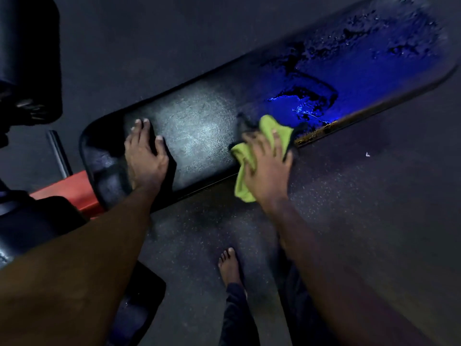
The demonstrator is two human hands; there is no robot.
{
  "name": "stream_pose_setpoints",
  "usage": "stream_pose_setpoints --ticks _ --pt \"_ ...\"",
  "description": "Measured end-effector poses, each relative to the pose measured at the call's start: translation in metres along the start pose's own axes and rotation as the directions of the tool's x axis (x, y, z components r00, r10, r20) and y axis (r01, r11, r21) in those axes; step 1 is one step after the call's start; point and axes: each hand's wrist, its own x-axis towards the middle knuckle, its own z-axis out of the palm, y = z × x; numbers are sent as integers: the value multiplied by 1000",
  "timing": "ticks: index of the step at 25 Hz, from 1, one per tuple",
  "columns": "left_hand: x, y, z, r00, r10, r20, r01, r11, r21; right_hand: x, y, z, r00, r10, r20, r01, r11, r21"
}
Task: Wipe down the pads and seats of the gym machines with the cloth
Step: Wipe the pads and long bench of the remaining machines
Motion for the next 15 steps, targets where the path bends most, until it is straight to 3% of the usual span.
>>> stream_pose_setpoints --ticks 3,5,8,10,11,13,15 --pt "-7 3 10 999 43 -31 -39 994 102 32 11 -10 974 195 -115 -186 979 80" --pt "-6 0 12 997 44 -57 -35 989 144 30 -14 -4 970 202 -137 -202 979 14" --pt "-7 0 14 997 42 -65 -32 989 144 2 -48 14 994 -105 -11 104 993 -52" --pt "-7 1 16 995 54 -83 -42 989 139 -5 -48 18 952 -295 85 298 954 -19" --pt "-7 1 17 994 55 -90 -43 990 134 -2 -42 17 940 -324 108 327 945 -8" --pt "-7 2 17 993 42 -106 -28 991 129 3 -23 13 969 -239 66 241 970 -23" --pt "-4 10 15 991 55 -124 -44 995 94 9 2 9 997 -11 -73 14 999 35"
